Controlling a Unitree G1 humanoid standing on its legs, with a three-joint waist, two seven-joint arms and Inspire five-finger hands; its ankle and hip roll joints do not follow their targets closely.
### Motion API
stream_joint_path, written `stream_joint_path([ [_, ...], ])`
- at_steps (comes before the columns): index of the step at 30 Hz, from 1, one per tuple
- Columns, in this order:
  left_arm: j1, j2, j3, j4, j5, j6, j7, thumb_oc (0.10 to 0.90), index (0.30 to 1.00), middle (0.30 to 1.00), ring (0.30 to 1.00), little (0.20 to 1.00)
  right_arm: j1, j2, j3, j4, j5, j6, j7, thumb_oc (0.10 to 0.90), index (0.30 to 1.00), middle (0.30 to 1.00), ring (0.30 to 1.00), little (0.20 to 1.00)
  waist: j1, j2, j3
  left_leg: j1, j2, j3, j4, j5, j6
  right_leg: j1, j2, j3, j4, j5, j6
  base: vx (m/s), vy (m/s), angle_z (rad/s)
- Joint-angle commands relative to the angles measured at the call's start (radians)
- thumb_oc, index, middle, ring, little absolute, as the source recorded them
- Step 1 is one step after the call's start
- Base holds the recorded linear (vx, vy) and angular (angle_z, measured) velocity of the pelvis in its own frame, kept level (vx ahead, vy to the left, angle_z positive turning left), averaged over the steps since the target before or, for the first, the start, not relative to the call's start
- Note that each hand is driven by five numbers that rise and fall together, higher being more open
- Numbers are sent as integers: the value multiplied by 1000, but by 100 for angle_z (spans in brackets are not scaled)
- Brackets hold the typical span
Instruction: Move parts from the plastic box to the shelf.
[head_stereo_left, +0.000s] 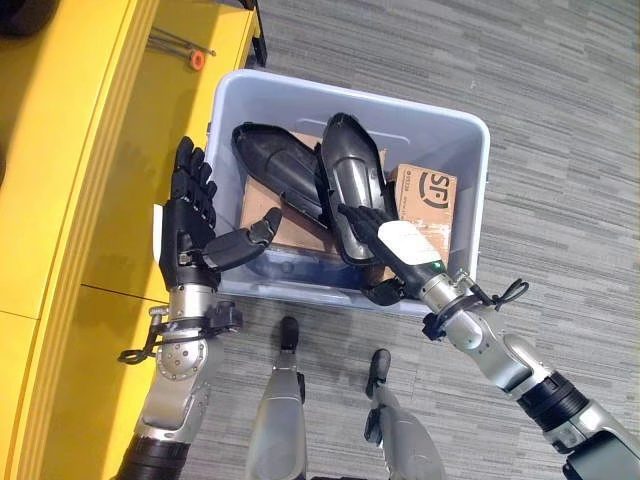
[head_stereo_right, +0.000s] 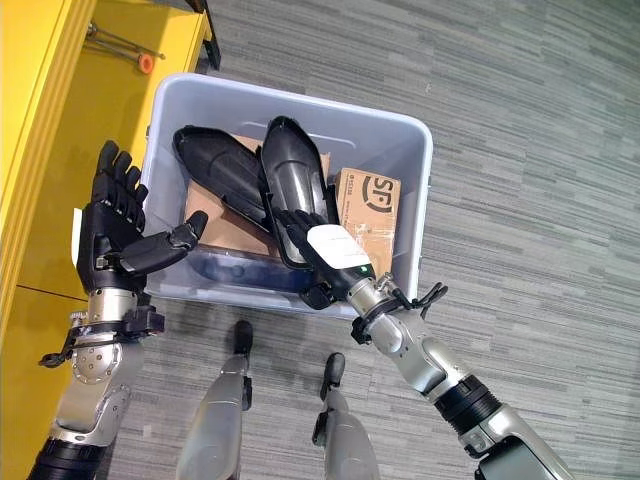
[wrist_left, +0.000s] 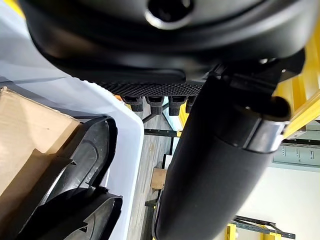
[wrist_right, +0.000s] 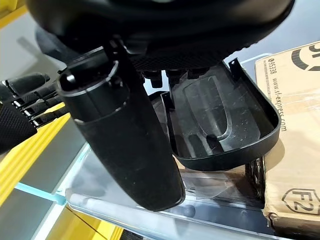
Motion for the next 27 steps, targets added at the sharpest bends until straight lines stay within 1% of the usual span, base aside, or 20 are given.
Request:
stream_joint_path([
  [1,-20,24,17,-169,47,-134,11,900,1000,1000,1000,1000,-81,0,-13,-57,-60,-32,-81,900,1000,1000,1000,1000,11,14,-56,-97,65,-22,45,31,-44,43,-60,-3,77,-77,15,0,0,0],
  [7,-25,17,5,-169,39,-137,12,900,1000,1000,1000,1000,-98,-14,-28,-40,-92,-21,-110,900,1000,1000,1000,1000,12,24,-48,-110,57,-24,39,37,-45,36,-62,-11,74,-75,18,-2,1,4],
  [19,-30,13,-4,-176,32,-134,5,900,1000,1000,1000,1000,-123,-54,-76,-69,-109,-9,-139,900,1000,1000,1000,1000,12,26,-47,-123,51,-31,31,43,-45,30,-62,-22,70,-77,17,-1,-2,1],
  [27,-31,14,-10,-177,21,-137,2,900,1000,1000,1000,1000,-178,-64,-65,-36,-118,1,-151,900,1000,1000,1000,1000,17,28,-44,-128,48,-35,28,44,-46,29,-63,-23,65,-75,17,0,0,0],
])
